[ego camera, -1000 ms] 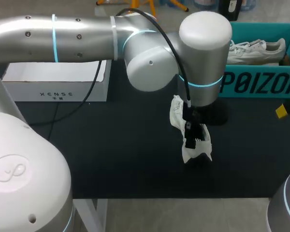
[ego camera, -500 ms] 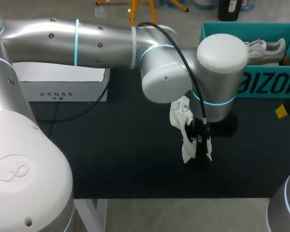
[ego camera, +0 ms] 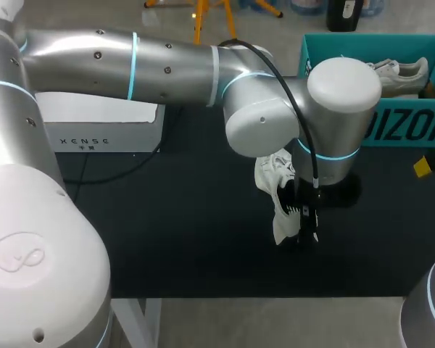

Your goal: Take the shoe out of the shoebox, open the shoe tongue, remove and reinsert the insole, then place the shoe into the shoebox

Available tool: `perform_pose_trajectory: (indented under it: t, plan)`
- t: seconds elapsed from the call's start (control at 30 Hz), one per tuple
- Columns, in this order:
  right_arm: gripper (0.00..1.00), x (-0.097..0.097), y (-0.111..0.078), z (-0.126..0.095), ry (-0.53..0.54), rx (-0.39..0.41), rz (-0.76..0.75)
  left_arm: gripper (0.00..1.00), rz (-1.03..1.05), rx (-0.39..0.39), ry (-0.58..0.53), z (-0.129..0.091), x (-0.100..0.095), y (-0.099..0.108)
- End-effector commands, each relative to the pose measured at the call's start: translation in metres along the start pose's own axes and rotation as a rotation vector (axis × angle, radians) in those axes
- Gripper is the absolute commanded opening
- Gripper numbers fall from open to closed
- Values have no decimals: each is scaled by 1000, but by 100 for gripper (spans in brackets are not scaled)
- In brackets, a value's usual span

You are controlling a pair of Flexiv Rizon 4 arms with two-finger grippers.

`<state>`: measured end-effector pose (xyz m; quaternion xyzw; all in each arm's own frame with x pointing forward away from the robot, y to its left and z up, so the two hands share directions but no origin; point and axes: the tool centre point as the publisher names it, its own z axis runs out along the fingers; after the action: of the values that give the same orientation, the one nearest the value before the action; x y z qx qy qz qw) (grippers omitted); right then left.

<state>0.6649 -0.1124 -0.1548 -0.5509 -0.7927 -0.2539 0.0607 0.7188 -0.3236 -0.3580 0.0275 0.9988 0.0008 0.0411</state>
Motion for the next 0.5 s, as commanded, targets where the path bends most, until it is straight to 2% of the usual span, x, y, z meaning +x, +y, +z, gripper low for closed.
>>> perform_pose_trajectory:
  t: [0.03, 0.07, 0.1, 0.17, 0.5]
  plan:
    - [100, 0, 1, 1, -2, 3, 1, 100, 3, -11, 8, 5, -2, -7]
    - [100, 0, 1, 1, -2, 3, 1, 100, 3, -11, 8, 5, -2, -7]
    - [100, 0, 1, 1, -2, 3, 1, 89, 3, -12, 9, 6, -2, -8]
    - [100, 0, 1, 1, -2, 3, 1, 0, -3, -14, 11, 9, -2, -7]
    - [100, 0, 1, 1, -2, 3, 1, 0, 6, 2, 14, 14, 1, -9]
